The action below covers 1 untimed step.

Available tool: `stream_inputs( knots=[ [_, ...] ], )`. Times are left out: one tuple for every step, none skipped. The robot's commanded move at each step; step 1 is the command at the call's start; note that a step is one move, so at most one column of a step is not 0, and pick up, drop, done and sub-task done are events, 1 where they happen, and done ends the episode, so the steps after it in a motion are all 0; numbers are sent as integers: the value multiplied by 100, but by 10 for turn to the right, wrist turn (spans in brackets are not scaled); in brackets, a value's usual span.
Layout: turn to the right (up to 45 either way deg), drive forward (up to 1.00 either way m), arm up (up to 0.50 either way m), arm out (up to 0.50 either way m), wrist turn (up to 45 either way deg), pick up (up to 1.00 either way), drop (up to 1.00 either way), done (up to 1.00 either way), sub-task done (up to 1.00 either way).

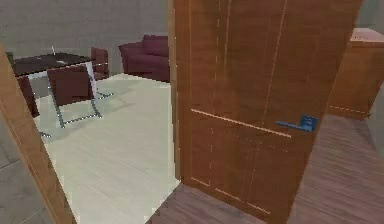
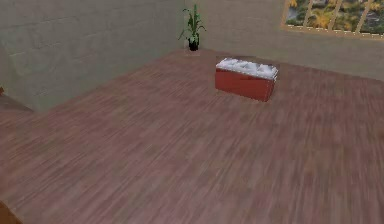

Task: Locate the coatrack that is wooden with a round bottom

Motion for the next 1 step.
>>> stream_inputs(
  knots=[
    [30,0,0,0,0,0,0,0,0]
  ],
)
